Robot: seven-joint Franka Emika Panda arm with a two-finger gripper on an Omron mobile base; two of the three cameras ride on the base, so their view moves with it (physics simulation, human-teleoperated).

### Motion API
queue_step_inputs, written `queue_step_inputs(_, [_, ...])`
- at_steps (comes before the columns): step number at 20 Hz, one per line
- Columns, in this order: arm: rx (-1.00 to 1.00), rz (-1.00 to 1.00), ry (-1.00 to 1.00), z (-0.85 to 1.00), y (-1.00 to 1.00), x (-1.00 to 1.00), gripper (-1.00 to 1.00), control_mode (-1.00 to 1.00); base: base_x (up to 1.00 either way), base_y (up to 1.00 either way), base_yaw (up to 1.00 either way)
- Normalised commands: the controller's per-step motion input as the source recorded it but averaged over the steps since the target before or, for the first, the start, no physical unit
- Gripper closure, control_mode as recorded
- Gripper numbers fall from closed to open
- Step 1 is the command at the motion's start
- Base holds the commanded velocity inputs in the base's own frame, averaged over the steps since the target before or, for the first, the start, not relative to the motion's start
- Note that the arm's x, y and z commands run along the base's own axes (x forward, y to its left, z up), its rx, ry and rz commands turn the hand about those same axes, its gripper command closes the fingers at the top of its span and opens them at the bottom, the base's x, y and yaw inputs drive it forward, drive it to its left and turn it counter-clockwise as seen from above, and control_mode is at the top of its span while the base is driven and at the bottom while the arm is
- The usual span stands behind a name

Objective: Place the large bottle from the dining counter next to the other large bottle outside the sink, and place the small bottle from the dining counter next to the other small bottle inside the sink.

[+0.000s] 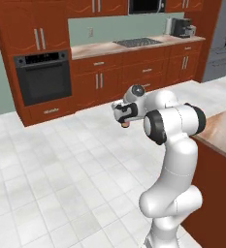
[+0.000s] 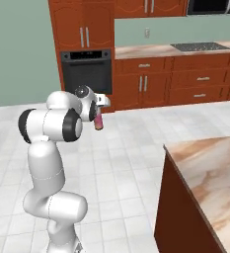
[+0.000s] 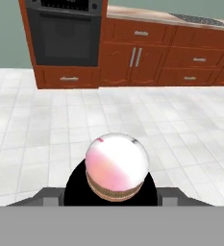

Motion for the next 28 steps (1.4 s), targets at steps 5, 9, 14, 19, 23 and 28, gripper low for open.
queue_step_inputs(5, [0.0,0.0,0.0,0.0,0.0,0.0,1.0,1.0,0.49,0.43,-0.23])
queue_step_inputs(9, [0.0,0.0,0.0,0.0,0.0,0.0,1.0,1.0,0.5,0.44,-0.25])
queue_step_inputs(14, [0.0,0.0,0.0,0.0,0.0,0.0,1.0,1.0,0.52,0.42,-0.26])
queue_step_inputs(19, [0.0,0.0,0.0,0.0,0.0,0.0,1.0,1.0,0.55,0.41,-0.27])
queue_step_inputs(23, [0.0,0.0,0.0,0.0,0.0,0.0,1.0,1.0,0.66,0.36,-0.27])
queue_step_inputs(28, [0.0,0.0,0.0,0.0,0.0,0.0,1.0,1.0,0.71,0.22,-0.27])
